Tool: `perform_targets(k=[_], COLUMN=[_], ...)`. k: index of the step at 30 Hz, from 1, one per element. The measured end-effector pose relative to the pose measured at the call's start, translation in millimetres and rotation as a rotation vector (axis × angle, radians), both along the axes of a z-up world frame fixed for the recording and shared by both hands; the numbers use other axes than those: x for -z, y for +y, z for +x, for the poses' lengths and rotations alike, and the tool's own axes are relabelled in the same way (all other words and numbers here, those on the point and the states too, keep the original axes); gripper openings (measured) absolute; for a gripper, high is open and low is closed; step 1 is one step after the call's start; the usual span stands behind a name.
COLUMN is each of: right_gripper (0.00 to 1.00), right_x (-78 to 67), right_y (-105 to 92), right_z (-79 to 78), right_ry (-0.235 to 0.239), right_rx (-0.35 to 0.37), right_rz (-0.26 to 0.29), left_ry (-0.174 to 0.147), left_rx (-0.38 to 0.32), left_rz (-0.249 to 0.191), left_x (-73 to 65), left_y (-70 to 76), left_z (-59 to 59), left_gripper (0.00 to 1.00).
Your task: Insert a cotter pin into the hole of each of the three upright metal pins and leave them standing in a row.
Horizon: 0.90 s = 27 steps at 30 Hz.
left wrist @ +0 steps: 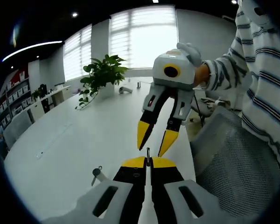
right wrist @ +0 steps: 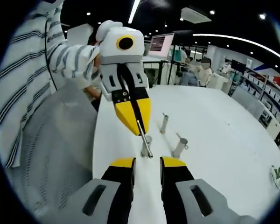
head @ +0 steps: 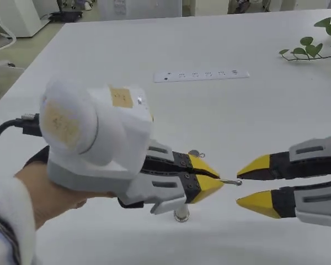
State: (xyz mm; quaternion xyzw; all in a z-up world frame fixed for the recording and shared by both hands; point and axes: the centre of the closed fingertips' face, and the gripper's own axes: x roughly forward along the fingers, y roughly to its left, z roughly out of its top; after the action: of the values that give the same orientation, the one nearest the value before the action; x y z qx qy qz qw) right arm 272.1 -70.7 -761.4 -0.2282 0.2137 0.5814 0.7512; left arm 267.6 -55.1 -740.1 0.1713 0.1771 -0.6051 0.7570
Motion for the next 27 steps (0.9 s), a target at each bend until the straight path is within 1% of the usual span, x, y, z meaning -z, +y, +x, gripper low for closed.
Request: perform_targets(k=[1, 3, 6, 7, 8, 9, 10, 14, 16, 18, 20, 21, 24, 27], right_gripper=[0.20, 0.19, 0.19, 0.18, 0.17, 0.16, 0.15, 0.14, 0.13, 0.11, 0.11, 0.10, 0.09, 0.08], right_x=[1.1, 1.5, 2.6, 3.0, 4.3, 5.1, 6.3, 9.8, 11.0, 12.7, 14.3, 14.9, 14.4, 15.2], right_y=[0.5, 2.4, 5.1, 5.8, 5.3, 5.5, 5.8, 4.7, 4.3, 3.0, 2.5, 2.8, 4.2, 5.8], right_z=[-1.7, -4.6, -8.6, -9.9, -10.2, -11.4, -13.4, -14.5, -15.1, -14.5, -15.9, -16.9, -18.6, -21.3], right_ry=[0.005, 0.016, 0.025, 0.027, 0.030, 0.032, 0.038, 0.046, 0.049, 0.042, 0.052, 0.062, 0.072, 0.077], right_rx=[-0.009, -0.019, -0.036, -0.043, -0.048, -0.055, -0.063, -0.069, -0.070, -0.071, -0.073, -0.071, -0.072, -0.083], right_rz=[-0.004, 0.000, 0.002, 0.001, -0.001, -0.004, -0.009, -0.015, -0.015, -0.025, -0.032, -0.028, -0.017, -0.021], left_ry=[0.008, 0.007, 0.012, 0.010, -0.002, -0.003, 0.004, 0.007, 0.008, 0.008, 0.006, 0.011, 0.012, 0.016], left_rx=[0.005, 0.013, 0.022, 0.025, 0.030, 0.032, 0.036, 0.043, 0.048, 0.050, 0.054, 0.054, 0.055, 0.054], left_rz=[0.002, 0.002, -0.015, -0.012, 0.002, 0.008, 0.009, 0.005, 0.015, 0.015, 0.007, 0.006, 0.019, 0.012], left_x=[2.4, 3.5, 2.1, 2.9, 5.6, 7.1, 7.9, 9.0, 11.0, 11.5, 10.3, 10.3, 13.1, 13.3], left_y=[-1.2, -2.1, -4.6, -5.1, -5.4, -5.5, -5.5, -6.0, -4.6, -3.5, -3.2, -3.0, -1.5, -1.7], left_z=[-2.3, -4.2, -6.3, -6.9, -7.1, -7.6, -8.4, -10.7, -11.4, -12.0, -12.6, -13.3, -13.4, -14.0], left_gripper=[0.00, 0.00, 0.00, 0.00, 0.00, 0.00, 0.00, 0.00, 0.00, 0.00, 0.00, 0.00, 0.00, 0.00])
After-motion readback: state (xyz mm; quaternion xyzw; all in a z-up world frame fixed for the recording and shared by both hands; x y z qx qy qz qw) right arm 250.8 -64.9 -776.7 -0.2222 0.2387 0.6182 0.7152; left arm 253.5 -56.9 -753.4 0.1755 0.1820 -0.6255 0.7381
